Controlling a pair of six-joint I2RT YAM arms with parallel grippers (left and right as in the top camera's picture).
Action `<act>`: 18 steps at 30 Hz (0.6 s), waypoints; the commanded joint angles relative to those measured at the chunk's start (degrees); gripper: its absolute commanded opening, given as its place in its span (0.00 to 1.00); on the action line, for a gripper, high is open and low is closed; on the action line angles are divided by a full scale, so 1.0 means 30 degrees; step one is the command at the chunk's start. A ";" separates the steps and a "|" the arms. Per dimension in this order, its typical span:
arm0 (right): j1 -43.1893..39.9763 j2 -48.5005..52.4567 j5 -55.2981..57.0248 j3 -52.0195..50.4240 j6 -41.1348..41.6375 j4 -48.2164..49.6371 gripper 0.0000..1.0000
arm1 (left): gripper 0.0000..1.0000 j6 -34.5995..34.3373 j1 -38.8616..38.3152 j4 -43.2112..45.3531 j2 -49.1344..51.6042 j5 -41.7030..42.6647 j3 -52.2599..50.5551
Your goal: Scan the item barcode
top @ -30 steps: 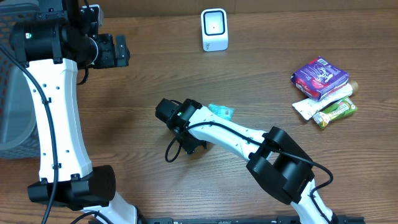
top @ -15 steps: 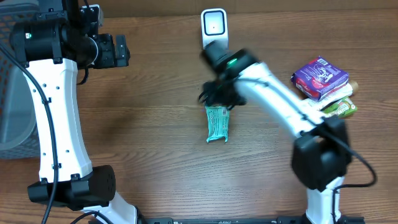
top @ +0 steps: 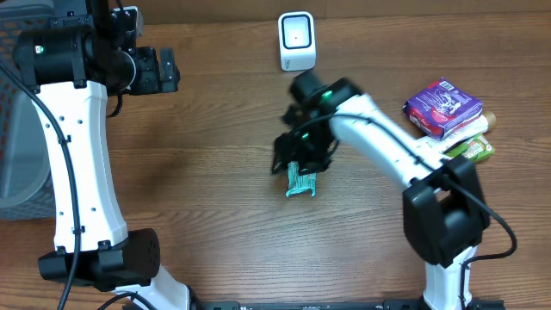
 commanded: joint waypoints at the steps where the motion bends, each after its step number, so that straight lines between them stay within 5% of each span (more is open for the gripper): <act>1: 0.1472 0.0051 0.2157 -0.0240 0.1501 0.1056 0.66 | 0.99 -0.0109 -0.0095 0.0015 0.0153 -0.0007 0.0073; 18: 0.1056 0.0590 1.2881 -0.2244 0.3293 0.0095 0.65 | 0.99 -0.0109 -0.0095 0.0015 0.0153 0.0000 0.0073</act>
